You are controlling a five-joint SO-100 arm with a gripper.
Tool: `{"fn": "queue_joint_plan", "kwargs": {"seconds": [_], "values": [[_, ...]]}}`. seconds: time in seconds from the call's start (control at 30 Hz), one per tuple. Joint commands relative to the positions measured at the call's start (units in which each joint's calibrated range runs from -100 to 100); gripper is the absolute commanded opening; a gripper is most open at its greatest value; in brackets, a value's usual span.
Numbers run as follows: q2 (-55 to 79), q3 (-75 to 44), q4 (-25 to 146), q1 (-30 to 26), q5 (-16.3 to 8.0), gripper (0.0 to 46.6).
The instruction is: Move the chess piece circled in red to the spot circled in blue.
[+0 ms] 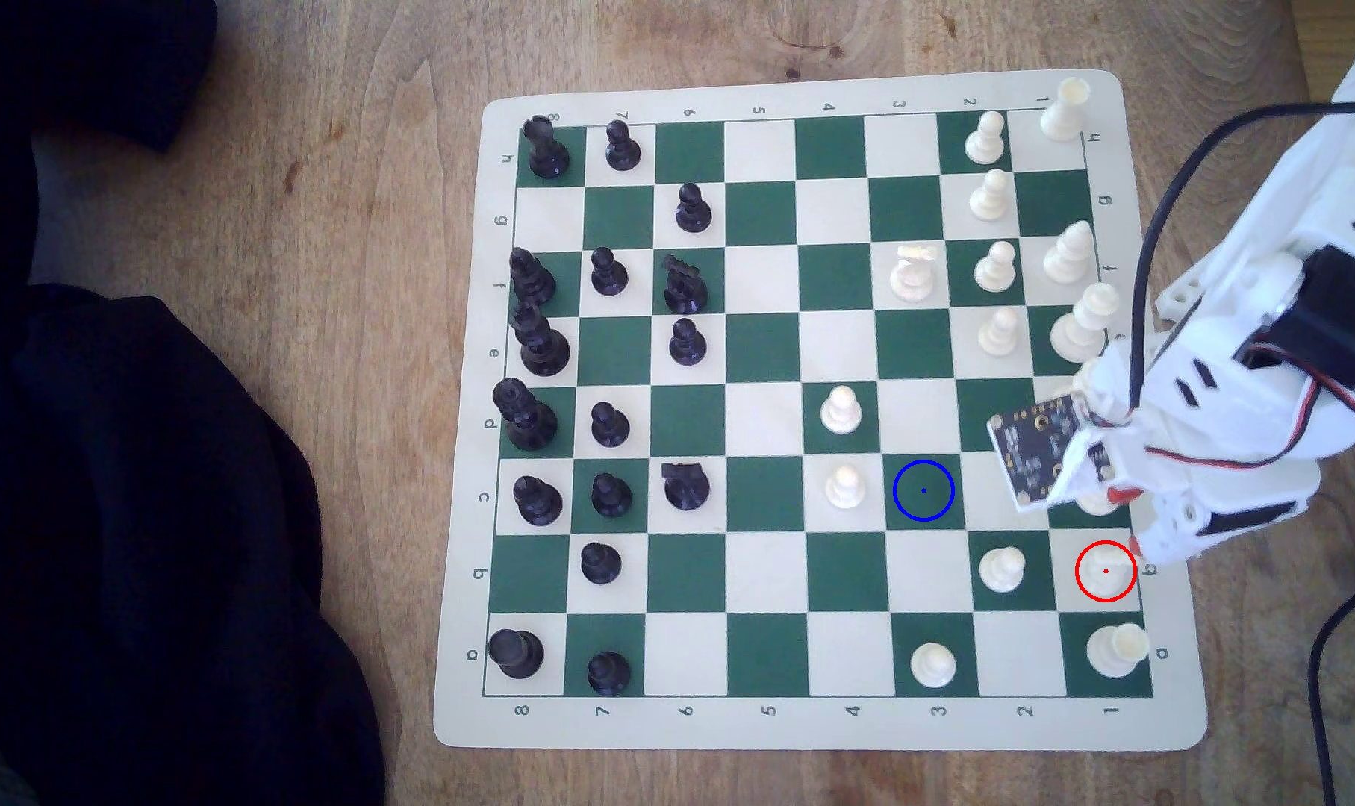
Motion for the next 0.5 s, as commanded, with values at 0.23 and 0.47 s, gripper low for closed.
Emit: {"fn": "queue_joint_plan", "kwargs": {"seconds": [0.23,0.47], "values": [[3.72,0.51,-5.88,-2.01,-1.9,10.1],[6.43,0.69,-6.53,-1.39,-2.49,11.6]]}}
